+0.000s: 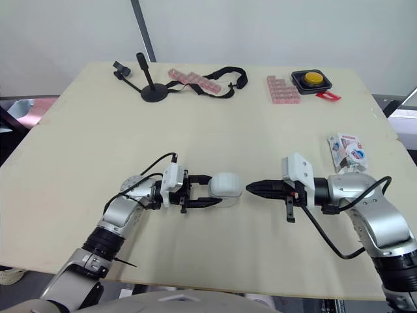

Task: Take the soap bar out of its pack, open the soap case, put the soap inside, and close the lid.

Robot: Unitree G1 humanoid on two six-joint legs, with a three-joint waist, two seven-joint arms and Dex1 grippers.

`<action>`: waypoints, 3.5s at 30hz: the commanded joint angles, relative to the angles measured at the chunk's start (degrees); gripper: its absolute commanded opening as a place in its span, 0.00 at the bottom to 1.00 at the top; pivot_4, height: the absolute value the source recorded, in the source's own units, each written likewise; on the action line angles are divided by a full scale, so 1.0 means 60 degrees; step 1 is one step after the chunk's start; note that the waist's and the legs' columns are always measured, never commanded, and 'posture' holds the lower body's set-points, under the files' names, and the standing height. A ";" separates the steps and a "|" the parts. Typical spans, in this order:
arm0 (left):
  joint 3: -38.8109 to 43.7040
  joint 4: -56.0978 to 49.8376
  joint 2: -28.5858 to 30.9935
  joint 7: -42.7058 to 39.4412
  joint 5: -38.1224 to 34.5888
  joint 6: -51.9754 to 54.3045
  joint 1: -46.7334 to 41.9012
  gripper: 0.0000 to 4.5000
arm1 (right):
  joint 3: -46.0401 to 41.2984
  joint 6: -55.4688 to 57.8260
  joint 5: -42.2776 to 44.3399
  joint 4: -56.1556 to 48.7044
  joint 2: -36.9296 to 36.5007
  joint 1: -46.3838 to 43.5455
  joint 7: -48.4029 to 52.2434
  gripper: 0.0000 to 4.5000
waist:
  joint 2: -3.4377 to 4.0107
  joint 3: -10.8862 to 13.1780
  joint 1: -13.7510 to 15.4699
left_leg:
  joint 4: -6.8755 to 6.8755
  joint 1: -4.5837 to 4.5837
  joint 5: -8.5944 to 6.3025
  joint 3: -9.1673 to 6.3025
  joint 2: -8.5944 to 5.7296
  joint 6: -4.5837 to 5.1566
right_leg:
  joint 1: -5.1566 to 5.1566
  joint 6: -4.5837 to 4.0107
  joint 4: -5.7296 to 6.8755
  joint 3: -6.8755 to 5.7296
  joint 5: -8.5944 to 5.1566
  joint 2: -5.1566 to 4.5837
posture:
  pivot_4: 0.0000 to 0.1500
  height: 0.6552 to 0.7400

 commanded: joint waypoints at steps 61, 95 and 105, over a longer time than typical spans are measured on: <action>-0.0052 -0.0035 0.0071 0.0071 0.0090 -0.0015 0.0058 0.43 | 0.0617 0.0605 0.0682 -0.1042 0.0925 -0.1198 -0.1111 0.00 | -0.0001 0.0001 -0.0024 | -0.0005 0.0007 0.0000 -0.0004 -0.0002 -0.0002 | -0.0001 0.0001 -0.0009 -0.0008 0.0000 -0.0002 | 1.00 0.99; -0.0047 -0.0116 0.0042 0.0232 0.0084 0.0039 0.0101 0.43 | 0.1710 0.0831 -0.0511 -0.0412 0.0817 -0.1372 -0.1595 0.00 | -0.0018 -0.0013 -0.0186 | -0.0016 0.0021 0.0001 -0.0004 -0.0006 -0.0003 | 0.0049 0.0001 -0.0015 -0.0009 0.0000 -0.0014 | 1.00 0.99; 0.0133 -0.0227 0.0170 0.0278 -0.0104 0.0257 0.0162 0.43 | -0.0753 -0.0730 0.0263 0.0939 0.0687 -0.0765 -0.0809 0.00 | -0.0027 -0.0013 -0.0183 | -0.0021 -0.0004 0.0000 -0.0008 -0.0015 -0.0002 | 0.0025 0.0001 -0.0033 -0.0021 0.0000 -0.0019 | 1.00 0.99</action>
